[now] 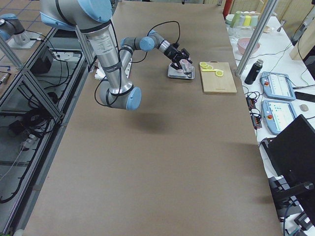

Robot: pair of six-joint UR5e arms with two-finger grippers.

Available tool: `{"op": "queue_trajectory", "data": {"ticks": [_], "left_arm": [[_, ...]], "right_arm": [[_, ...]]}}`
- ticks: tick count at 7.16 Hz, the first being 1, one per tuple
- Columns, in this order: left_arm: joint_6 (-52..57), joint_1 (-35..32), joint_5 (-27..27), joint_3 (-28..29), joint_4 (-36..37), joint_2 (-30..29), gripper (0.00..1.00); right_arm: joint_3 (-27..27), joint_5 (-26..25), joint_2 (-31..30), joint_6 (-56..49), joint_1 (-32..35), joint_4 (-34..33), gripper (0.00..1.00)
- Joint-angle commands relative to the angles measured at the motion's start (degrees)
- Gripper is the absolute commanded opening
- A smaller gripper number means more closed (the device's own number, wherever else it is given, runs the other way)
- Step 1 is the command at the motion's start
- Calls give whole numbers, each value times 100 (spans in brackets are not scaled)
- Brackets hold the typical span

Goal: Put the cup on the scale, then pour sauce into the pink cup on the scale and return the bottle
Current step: 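Tilt the dispenser spout down into the pink cup with the right gripper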

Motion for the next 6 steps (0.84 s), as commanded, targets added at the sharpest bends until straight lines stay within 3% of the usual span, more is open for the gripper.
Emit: {"op": "queue_trajectory", "data": {"ticks": [1, 6], "left_arm": [[0, -3, -6, 0, -9, 7, 97], [0, -12, -6, -9, 0, -1, 97]], "right_arm": [[34, 2, 18, 1, -19, 4, 1], [403, 28, -8, -192, 95, 4, 1]]}}
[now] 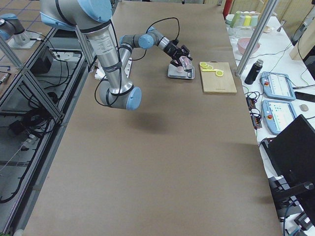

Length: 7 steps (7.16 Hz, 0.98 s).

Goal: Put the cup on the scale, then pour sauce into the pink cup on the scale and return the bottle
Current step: 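Tilt the dispenser upright and carry it back beside the scale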

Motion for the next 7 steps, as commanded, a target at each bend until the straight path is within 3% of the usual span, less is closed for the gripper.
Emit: {"op": "queue_trajectory", "data": {"ticks": [1, 2, 3, 4, 5, 6, 7], "left_arm": [[0, 0, 0, -1, -9, -1, 97], [0, 0, 0, -1, -9, -1, 97], [0, 0, 0, -1, -9, -1, 98], [-9, -44, 0, 8, -9, -1, 98], [-9, -70, 0, -1, -9, -1, 98], [-9, -88, 0, -9, -9, -1, 98], [-9, -88, 0, -1, -9, -10, 98]], "right_arm": [[43, 46, 19, 65, 33, 71, 1], [25, 186, -33, 309, 68, 402, 2], [-1, 701, -129, 773, 121, 814, 2], [-1, 976, -147, 821, 182, 984, 15], [7, 1657, -148, 1013, 400, 1159, 18], [7, 2038, -174, 1154, 489, 1448, 16], [7, 2059, -174, 1216, 490, 1468, 10]]}}
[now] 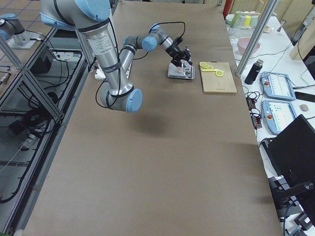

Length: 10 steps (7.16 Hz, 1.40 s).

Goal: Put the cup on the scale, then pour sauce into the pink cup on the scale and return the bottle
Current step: 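Tilt the dispenser upright and carry it back beside the scale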

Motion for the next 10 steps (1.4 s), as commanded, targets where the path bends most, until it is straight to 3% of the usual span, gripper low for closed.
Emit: {"op": "queue_trajectory", "data": {"ticks": [1, 3, 4, 7, 10], "left_arm": [[0, -10, 0, 2, 0, -15, 98], [0, -10, 9, -7, 0, -41, 98], [0, -10, 9, -7, 0, -41, 98], [8, -19, 9, -7, -9, -50, 98], [17, -54, 35, 19, -166, 3, 98]], "right_arm": [[10, 251, -11, 309, 60, 284, 0], [10, 251, -28, 399, 69, 461, 0], [10, 269, -54, 495, 112, 861, 0], [28, 1137, -641, 1092, 577, 2425, 0], [28, 1245, -967, 1796, 710, 3104, 0]]}}
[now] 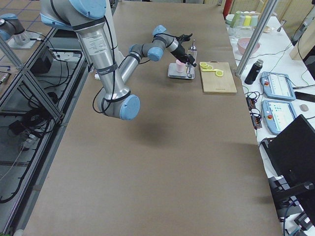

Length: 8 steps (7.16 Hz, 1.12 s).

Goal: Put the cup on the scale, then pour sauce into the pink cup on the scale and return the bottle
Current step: 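Tilt the dispenser upright and carry it back beside the scale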

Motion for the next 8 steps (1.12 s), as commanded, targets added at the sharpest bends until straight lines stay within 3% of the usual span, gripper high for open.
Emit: {"op": "queue_trajectory", "data": {"ticks": [1, 5, 8], "left_arm": [[10, -12, -1, 39, -88, 20, 98], [676, -12, 25, 336, -88, 20, 98], [722, -3, 25, 373, -88, 11, 98]], "right_arm": [[-9, 165, -433, 676, 93, 764, 0], [-149, 334, -1006, 2161, 190, 2005, 0], [-955, 325, -1297, 2281, 181, 3199, 0]]}}
